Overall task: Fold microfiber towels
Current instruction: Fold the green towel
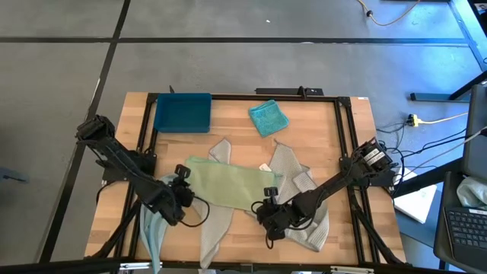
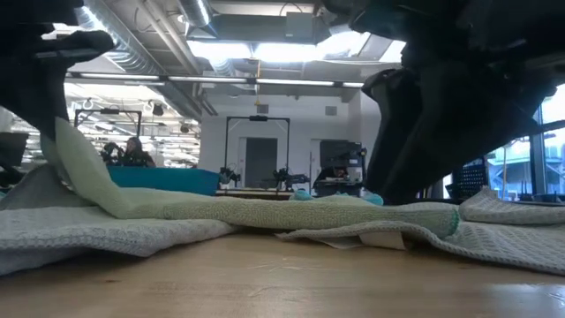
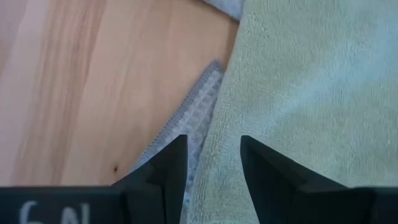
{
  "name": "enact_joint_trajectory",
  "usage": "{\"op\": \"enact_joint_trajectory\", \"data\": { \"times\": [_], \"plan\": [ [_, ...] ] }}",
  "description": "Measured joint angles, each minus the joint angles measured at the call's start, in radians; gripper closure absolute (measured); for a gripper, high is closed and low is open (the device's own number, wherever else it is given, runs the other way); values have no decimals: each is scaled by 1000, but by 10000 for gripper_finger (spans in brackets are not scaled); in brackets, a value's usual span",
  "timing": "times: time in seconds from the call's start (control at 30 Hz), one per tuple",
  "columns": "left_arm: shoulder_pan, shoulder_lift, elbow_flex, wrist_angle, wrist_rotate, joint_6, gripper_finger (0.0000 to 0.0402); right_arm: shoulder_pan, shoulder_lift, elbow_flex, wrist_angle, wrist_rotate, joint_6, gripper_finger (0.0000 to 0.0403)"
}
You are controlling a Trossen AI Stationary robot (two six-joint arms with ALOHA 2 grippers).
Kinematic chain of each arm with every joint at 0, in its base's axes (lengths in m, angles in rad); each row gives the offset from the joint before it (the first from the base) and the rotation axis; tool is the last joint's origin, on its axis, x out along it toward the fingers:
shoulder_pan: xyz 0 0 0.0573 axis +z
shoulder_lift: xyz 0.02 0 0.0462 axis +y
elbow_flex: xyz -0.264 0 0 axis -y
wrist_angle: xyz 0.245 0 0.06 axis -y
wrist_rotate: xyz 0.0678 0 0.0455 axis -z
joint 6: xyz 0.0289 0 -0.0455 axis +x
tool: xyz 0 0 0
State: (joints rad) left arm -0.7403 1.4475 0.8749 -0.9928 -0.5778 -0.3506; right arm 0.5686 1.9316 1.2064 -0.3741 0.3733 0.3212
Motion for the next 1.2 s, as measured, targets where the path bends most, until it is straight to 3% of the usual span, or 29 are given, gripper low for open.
{"op": "enact_joint_trajectory", "data": {
  "times": [0.2,0.33,0.43,0.57,0.63,0.77,0.93,1.03,1.07,1.2],
  "plan": [
    [32,0,7,-2,12,48,400,1,0,0,8,36,16,251],
    [50,0,7,-2,0,78,401,-6,0,0,215,140,-65,251],
    [56,0,7,-2,-52,135,401,-24,0,1,320,159,-118,251],
    [46,0,5,27,-108,191,401,-38,0,1,309,180,-94,251],
    [51,0,-1,44,-77,226,401,-43,2,1,285,187,-57,251],
    [29,12,-10,28,-219,186,401,-45,4,0,278,216,-37,251],
    [26,31,-17,36,-268,207,401,-48,4,0,272,262,-57,251],
    [36,41,-17,103,-98,312,401,-54,4,0,273,254,-65,251],
    [40,41,-17,100,-98,317,401,-57,4,0,272,263,-61,251],
    [27,37,-14,33,-237,261,401,-69,4,0,262,300,-40,251]
  ]
}}
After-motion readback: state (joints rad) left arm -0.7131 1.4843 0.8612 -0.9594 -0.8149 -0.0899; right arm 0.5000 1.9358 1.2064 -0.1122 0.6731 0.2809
